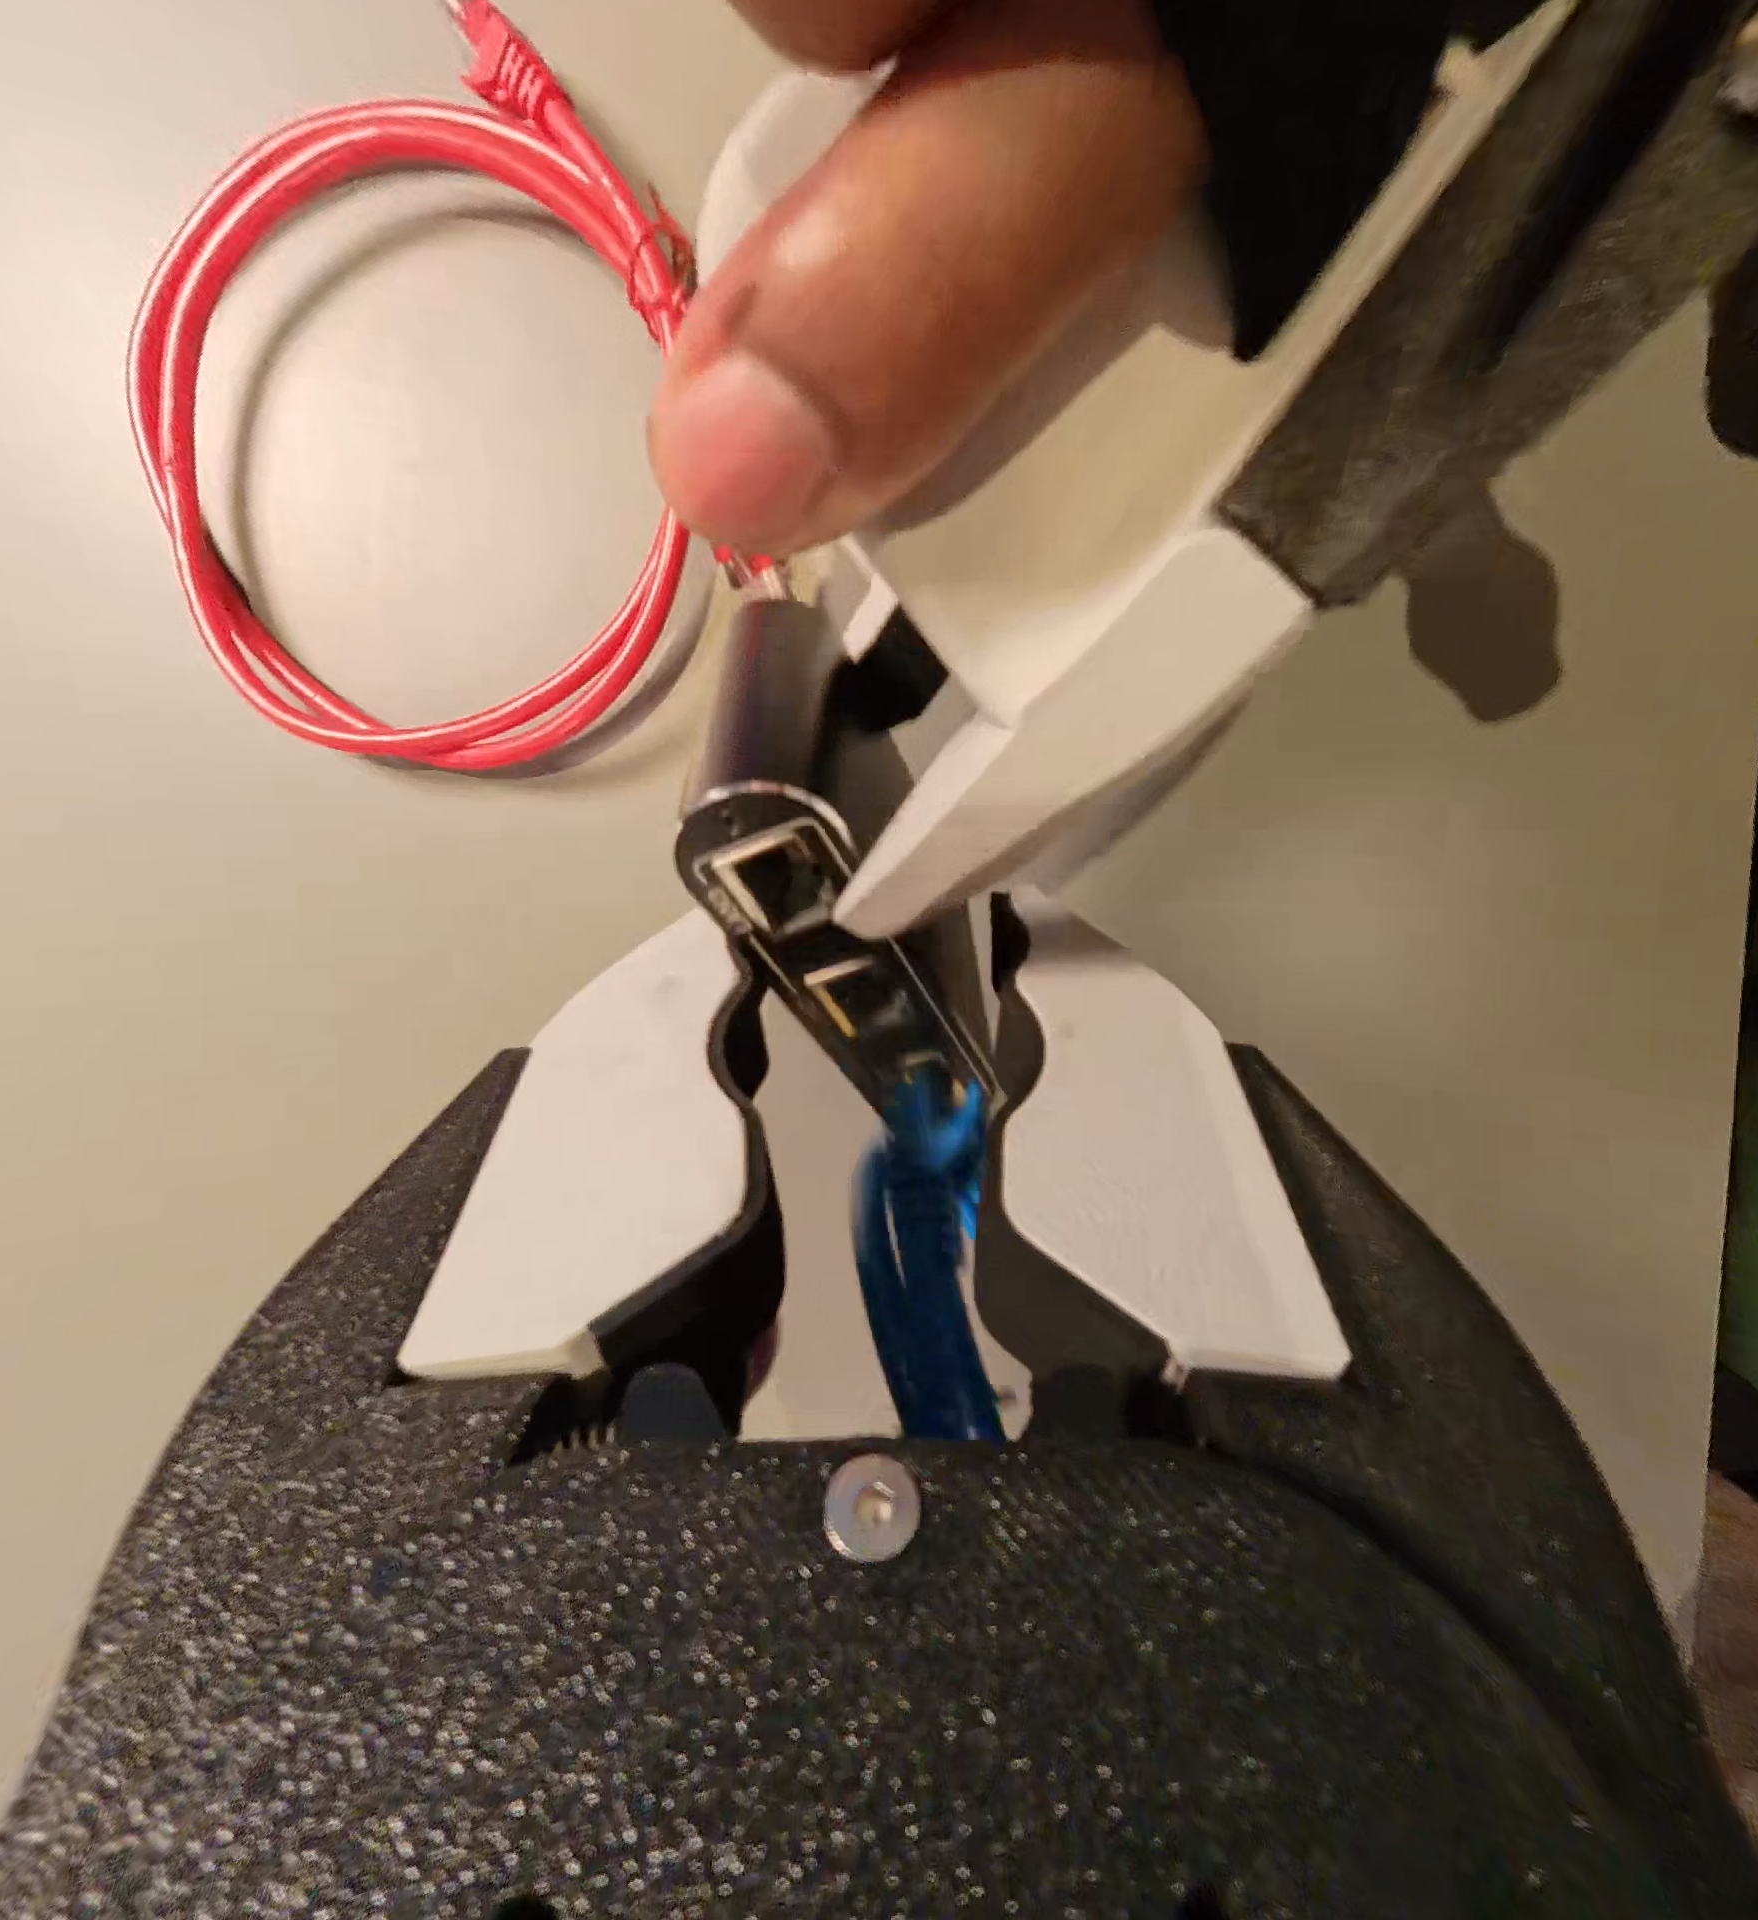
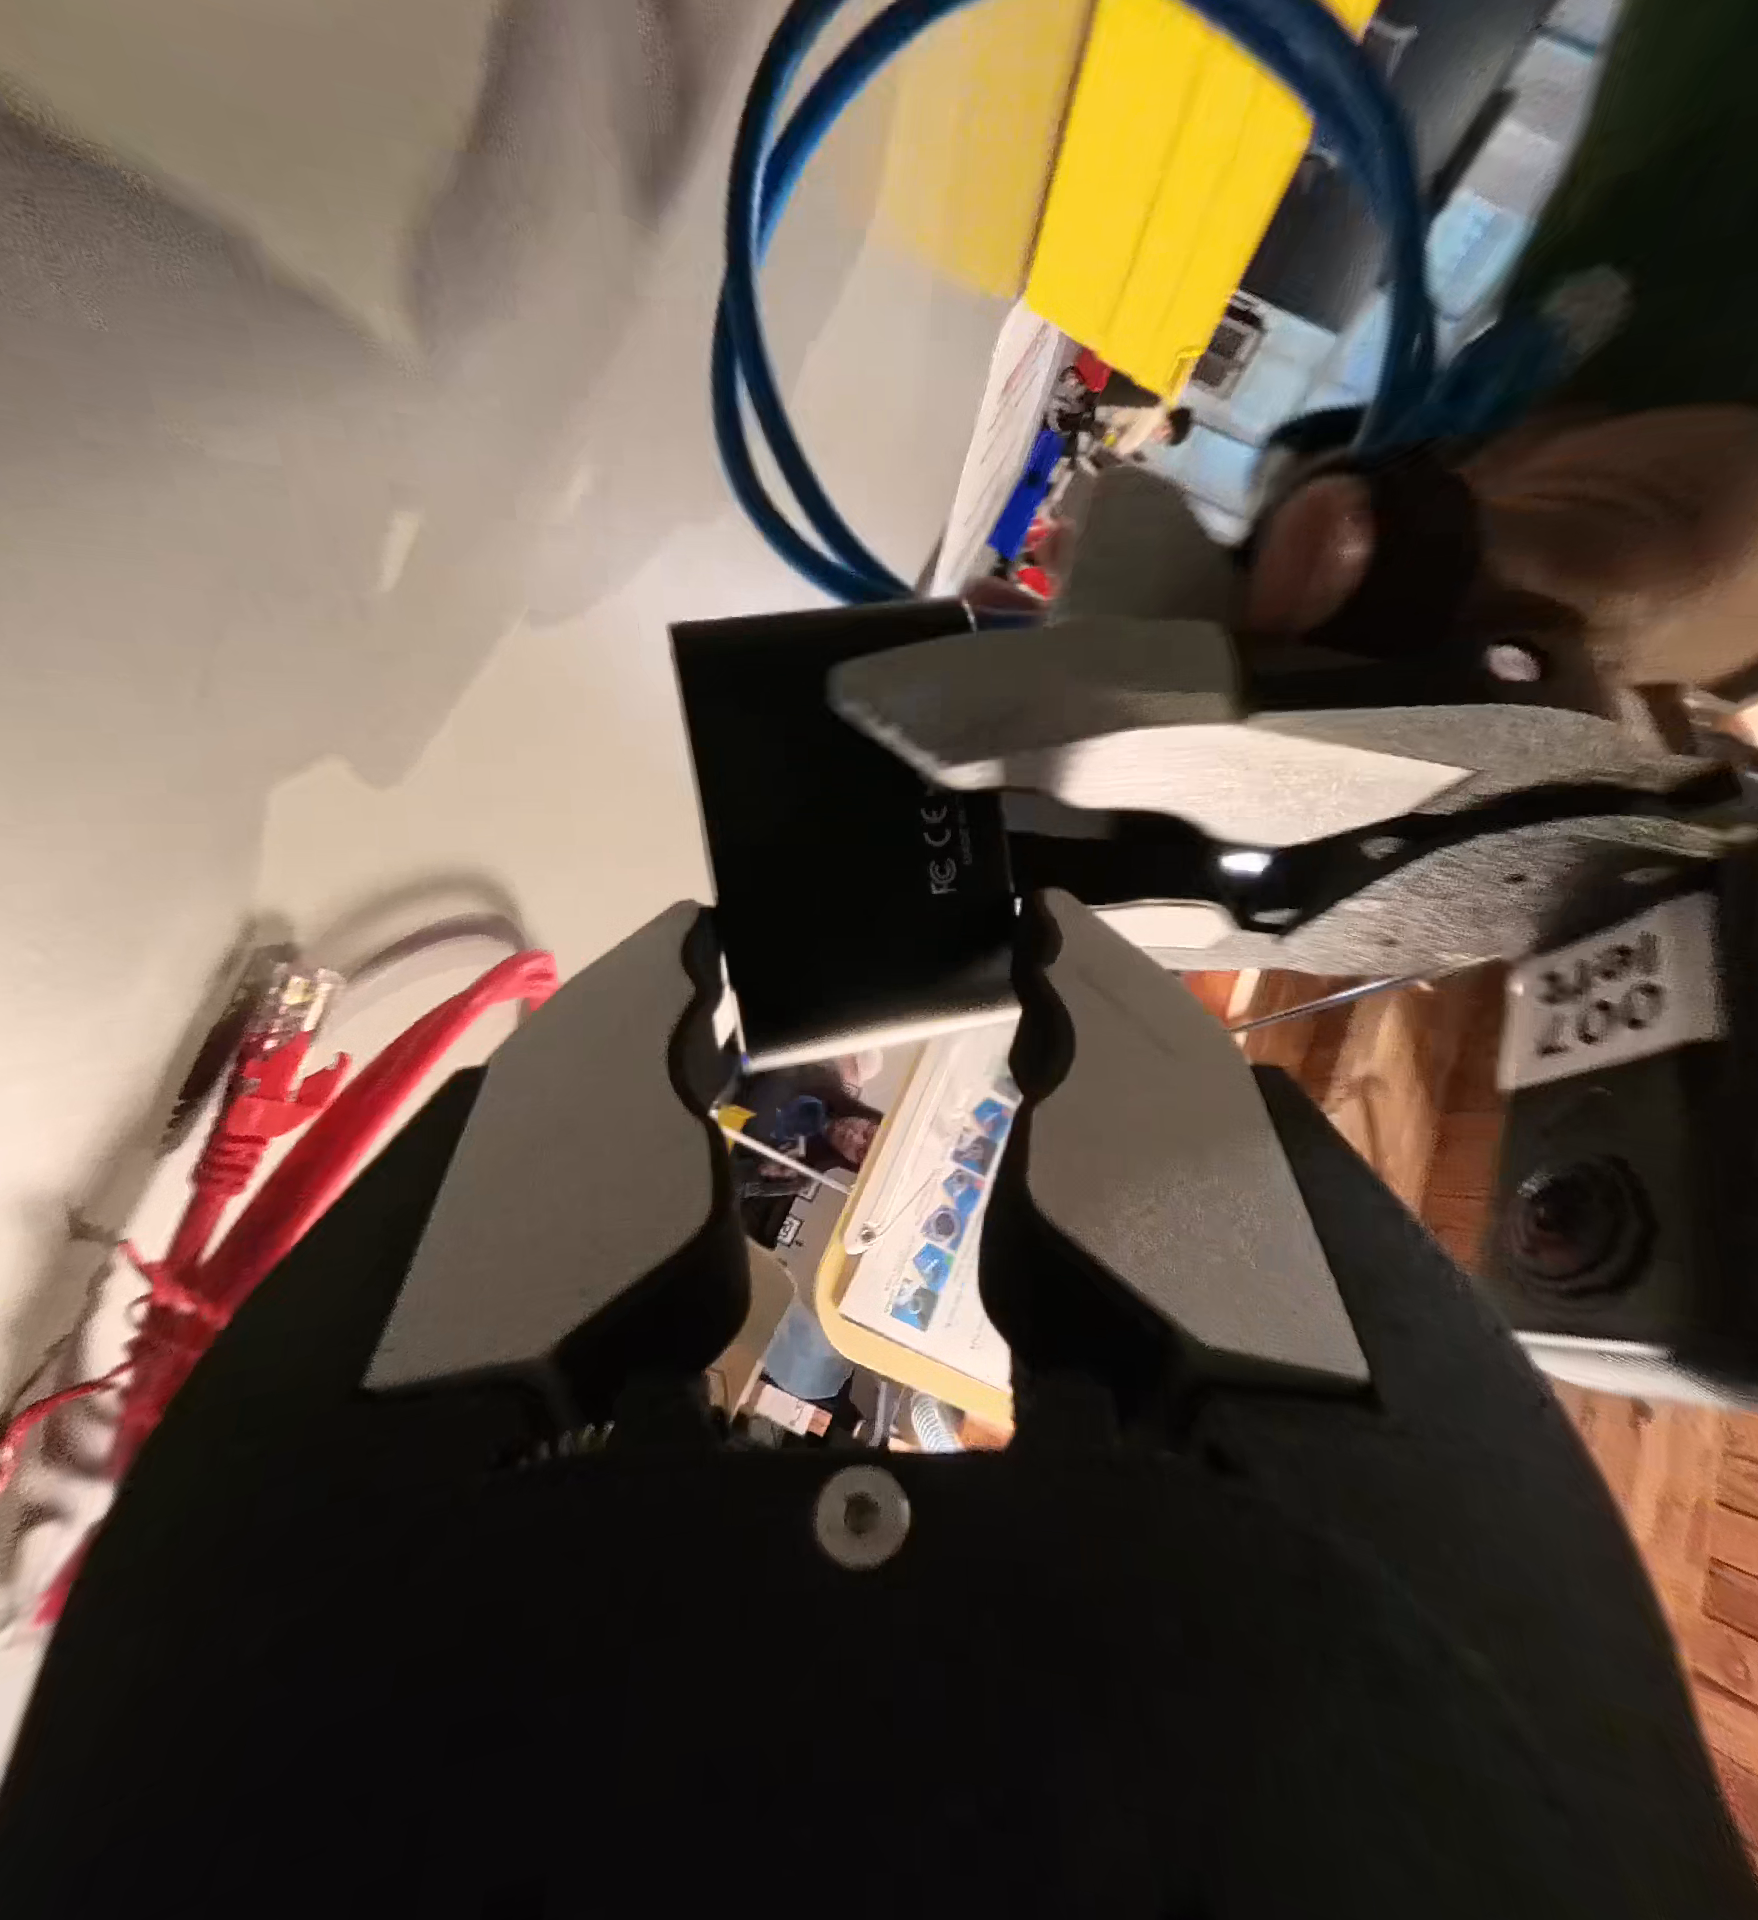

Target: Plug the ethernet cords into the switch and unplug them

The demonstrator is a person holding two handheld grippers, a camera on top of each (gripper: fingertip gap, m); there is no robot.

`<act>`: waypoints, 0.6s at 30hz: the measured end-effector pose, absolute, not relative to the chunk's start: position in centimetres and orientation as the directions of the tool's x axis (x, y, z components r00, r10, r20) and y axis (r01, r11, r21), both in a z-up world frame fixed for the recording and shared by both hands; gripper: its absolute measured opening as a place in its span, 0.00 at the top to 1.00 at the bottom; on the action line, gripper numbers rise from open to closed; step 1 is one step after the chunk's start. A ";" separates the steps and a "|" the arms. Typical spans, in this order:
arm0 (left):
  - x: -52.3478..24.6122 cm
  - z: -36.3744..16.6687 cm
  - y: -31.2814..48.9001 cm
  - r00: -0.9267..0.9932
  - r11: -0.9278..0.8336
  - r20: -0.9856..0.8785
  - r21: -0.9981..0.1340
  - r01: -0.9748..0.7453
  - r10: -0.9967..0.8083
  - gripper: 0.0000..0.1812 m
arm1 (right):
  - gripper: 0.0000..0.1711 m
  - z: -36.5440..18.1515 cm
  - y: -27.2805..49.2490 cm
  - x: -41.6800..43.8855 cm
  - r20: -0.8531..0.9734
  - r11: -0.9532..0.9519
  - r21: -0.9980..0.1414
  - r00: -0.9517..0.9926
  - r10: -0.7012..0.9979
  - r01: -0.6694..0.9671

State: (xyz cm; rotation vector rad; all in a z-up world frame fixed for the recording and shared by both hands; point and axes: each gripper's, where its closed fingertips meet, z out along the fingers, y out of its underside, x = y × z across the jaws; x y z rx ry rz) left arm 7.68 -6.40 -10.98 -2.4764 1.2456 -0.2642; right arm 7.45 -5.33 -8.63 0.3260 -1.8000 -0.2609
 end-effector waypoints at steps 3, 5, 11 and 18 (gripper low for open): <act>7.9 -11.4 -6.0 0.644 -0.586 0.017 -0.435 -0.684 -0.765 0.81 | 0.68 -8.6 -5.5 7.6 0.894 0.930 0.356 -0.254 -0.368 -0.092; 7.7 -11.3 -5.7 0.690 -0.625 0.055 -0.482 -0.615 -0.721 0.82 | 0.67 -8.5 -5.1 7.3 0.903 0.933 0.353 -0.236 -0.359 -0.067; 6.6 -9.2 -4.9 0.757 -0.633 0.247 -0.726 -0.269 -0.605 0.85 | 0.76 -6.1 -2.8 7.1 0.977 0.982 0.187 -0.117 -0.181 0.038; 3.9 -7.0 -6.2 0.627 -0.538 0.517 -0.824 0.178 -0.584 0.85 | 0.74 -10.7 0.3 9.8 0.834 0.957 -0.280 -0.475 0.282 0.076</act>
